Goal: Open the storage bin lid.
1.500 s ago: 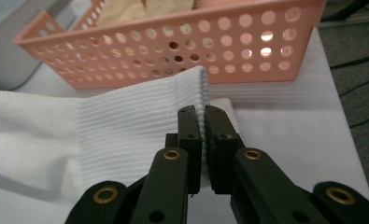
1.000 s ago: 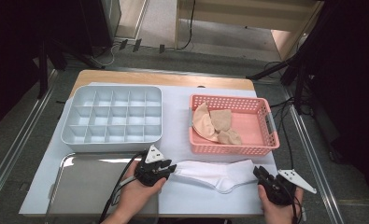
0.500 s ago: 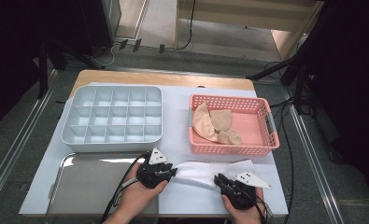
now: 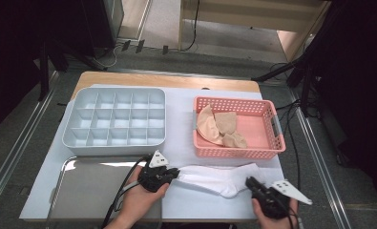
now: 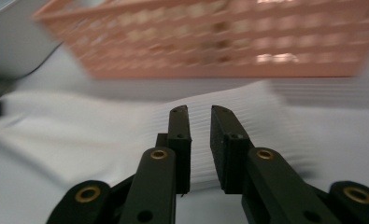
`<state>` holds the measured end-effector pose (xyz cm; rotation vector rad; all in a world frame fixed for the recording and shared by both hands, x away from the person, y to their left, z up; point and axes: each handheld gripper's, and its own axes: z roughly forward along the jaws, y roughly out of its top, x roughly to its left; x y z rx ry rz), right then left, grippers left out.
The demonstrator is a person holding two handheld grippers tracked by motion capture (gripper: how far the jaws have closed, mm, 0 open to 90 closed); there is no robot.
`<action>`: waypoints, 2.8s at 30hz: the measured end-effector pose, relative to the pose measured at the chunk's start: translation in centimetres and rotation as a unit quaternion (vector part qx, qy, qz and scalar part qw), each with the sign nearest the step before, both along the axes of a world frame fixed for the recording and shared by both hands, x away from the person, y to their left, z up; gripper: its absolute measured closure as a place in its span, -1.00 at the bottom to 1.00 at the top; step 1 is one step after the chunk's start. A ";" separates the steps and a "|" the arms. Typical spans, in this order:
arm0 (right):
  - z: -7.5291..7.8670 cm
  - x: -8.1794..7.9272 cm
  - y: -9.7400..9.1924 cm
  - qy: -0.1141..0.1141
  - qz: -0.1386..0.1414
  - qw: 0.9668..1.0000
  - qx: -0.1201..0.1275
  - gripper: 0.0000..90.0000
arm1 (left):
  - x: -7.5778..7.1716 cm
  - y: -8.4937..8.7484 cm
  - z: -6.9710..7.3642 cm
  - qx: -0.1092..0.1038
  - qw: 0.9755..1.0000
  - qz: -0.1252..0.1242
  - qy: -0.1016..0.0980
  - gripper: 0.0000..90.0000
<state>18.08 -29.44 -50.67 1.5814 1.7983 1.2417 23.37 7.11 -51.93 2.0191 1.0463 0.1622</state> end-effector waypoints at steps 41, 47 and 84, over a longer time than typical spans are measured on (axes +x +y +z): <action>-1.2 0.7 -3.3 0.041 -0.037 0.998 0.024 0.65 | -1.8 1.0 -0.2 -0.015 1.000 -0.006 0.001 0.86; -1.3 0.4 -3.8 0.042 -0.063 0.996 0.043 0.35 | -1.8 1.1 -0.4 -0.024 1.000 -0.002 0.003 0.73; 2.2 -0.3 -2.2 -0.005 -0.005 0.998 0.065 0.74 | -3.4 -8.1 -0.7 0.017 0.998 -0.065 -0.001 0.84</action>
